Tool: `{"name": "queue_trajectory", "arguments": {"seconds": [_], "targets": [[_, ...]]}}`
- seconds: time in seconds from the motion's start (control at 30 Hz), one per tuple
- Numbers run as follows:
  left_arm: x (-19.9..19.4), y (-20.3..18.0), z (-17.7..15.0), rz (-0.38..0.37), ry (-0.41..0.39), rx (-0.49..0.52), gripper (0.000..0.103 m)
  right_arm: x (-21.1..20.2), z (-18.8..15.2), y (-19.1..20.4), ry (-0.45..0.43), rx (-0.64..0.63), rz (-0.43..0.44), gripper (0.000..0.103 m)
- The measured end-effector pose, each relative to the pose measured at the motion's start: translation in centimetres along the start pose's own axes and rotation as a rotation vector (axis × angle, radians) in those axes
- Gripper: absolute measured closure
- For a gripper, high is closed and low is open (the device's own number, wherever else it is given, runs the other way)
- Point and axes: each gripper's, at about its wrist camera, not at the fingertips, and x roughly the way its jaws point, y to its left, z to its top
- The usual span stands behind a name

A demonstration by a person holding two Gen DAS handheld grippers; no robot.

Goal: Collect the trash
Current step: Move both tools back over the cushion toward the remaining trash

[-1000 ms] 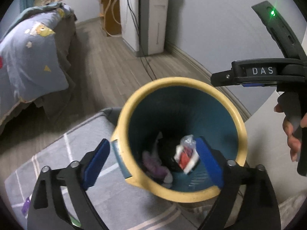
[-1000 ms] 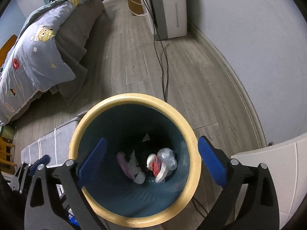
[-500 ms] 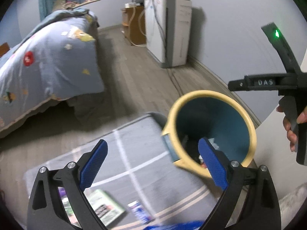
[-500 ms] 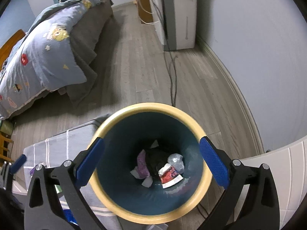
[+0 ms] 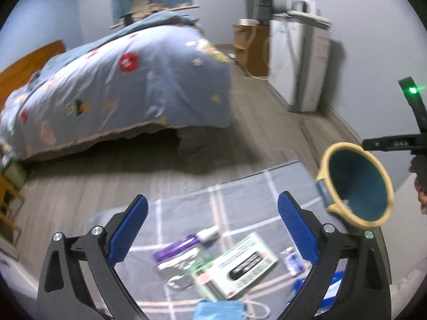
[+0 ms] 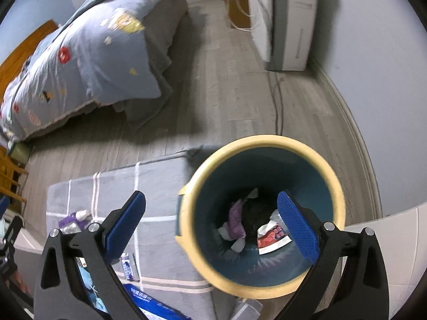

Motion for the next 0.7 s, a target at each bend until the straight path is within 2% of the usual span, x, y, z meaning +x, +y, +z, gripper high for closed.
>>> {"name": "queue_trajectory", "arguments": {"seconds": [0.13,0.23,0.4,0.5,0.7], "targets": [[0.5,3.0,-1.2,0.017,0.046,-0.069,0.006,1.0,-0.8,2.9,0.034,-0.037,0.028,0.006],[0.2,4.5,-2.1,0.031,0.04,-0.069,0.006,2.6,-2.0,5.6,0.096,-0.077,0.06,0.006],[0.4,6.6,-3.1,0.042,0.072,-0.078,0.006,4.6,-3.9,8.9,0.178,-0.132,0.053,0.006],[0.2,7.5,-3.0,0.023,0.069,-0.115,0.006,5.4,-5.0,10.5,0.203,-0.147,0.051,0.006],[0.3,7.8,-3.7,0.012,0.084,-0.104,0.006,7.1,-7.7,12.7,0.233,-0.169,0.043,0.006]]}}
